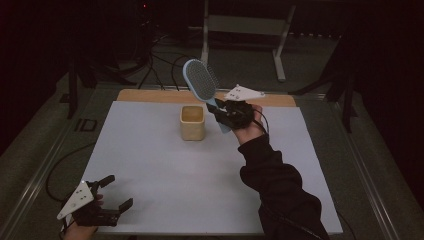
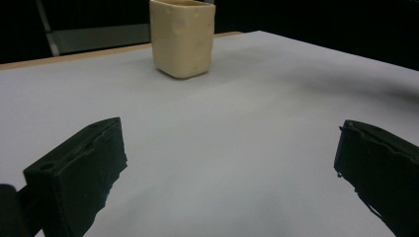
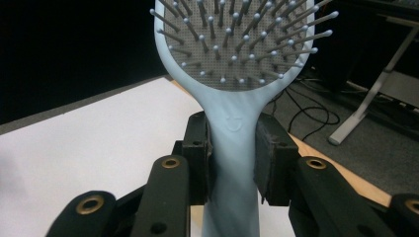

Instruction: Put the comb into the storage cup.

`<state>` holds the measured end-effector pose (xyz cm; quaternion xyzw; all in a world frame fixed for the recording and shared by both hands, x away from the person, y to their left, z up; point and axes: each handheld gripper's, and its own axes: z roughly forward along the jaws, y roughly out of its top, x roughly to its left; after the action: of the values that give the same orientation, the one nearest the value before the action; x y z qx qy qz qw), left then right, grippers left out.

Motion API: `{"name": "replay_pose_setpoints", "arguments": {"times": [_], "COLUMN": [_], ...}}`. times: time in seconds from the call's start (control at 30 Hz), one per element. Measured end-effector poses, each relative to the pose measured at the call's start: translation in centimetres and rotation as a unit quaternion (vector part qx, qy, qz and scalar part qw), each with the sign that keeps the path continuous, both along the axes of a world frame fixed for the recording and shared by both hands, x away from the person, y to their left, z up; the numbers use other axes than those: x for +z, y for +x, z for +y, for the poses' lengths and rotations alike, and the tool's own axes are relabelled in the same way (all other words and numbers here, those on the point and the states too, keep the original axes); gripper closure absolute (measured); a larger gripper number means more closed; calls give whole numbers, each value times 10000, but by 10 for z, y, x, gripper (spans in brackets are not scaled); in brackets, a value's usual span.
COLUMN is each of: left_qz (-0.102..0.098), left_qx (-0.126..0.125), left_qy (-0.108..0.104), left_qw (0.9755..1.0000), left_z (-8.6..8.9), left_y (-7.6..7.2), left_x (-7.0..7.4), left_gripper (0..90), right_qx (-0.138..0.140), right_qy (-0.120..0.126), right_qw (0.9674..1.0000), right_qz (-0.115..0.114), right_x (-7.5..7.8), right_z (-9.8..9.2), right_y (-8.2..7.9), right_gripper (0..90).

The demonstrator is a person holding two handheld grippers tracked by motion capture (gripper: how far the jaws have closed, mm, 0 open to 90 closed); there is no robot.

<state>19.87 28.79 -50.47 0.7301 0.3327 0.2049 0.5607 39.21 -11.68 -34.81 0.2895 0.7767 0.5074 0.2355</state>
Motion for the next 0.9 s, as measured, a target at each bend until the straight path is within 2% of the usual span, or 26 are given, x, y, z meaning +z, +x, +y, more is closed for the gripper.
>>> {"name": "replay_pose_setpoints", "arguments": {"times": [0.4,0.63,0.9], "left_qz": [4,9,21], "left_qx": [4,-2,-3], "left_qy": [-42,-56,-109], "left_qw": [10000,10000,9999], "left_z": [1,1,1], "left_y": [-1,-1,-1], "left_x": [0,0,0], "left_gripper": [0,0,0], "right_qx": [-97,-47,-61], "right_qy": [156,298,306], "right_qw": [9996,9991,9990], "right_qz": [-214,-312,-307], "right_x": [22,24,24], "right_z": [14,21,29], "right_y": [17,26,36], "right_gripper": [698,698,698]}}
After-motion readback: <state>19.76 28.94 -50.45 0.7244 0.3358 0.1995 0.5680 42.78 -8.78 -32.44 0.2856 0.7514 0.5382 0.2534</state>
